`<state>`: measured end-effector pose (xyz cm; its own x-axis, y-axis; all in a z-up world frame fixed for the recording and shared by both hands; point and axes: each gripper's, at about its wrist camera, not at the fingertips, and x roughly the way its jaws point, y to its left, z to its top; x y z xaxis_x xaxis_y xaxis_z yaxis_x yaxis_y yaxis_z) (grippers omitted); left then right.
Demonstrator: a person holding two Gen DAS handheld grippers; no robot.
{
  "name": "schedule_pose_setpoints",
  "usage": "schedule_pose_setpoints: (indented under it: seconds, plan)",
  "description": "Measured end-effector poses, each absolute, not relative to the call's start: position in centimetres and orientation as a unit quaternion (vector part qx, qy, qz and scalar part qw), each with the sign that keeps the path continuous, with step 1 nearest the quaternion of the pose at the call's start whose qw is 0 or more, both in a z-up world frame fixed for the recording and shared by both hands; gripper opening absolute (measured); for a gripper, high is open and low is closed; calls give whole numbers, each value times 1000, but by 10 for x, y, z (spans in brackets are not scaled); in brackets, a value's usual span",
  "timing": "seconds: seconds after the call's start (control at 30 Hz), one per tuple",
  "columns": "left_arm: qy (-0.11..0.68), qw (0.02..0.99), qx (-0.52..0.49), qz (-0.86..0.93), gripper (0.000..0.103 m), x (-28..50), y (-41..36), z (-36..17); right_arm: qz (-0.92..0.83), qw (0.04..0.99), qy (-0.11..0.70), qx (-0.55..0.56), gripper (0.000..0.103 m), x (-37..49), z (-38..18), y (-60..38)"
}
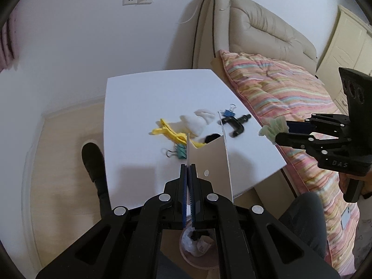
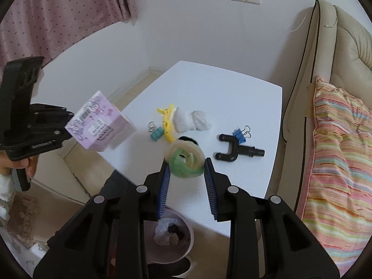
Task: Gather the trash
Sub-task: 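Drop the green roll into the bin with the right gripper while the left holds the pink box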
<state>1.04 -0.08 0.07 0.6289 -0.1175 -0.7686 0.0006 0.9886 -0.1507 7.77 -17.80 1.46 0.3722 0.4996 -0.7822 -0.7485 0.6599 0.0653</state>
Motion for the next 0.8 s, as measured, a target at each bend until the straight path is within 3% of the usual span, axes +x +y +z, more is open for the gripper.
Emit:
schedule_pose_setpoints:
  seconds: [0.33,0.8]
  plan:
    - [423,902,-69,-51,2,-18,-16,-3,387,819,396,-148,29,27,14,-200]
    - [444,891,-74,-59,2,-43,-28,-32,392,793,435,-171,29,-17,-32,-203]
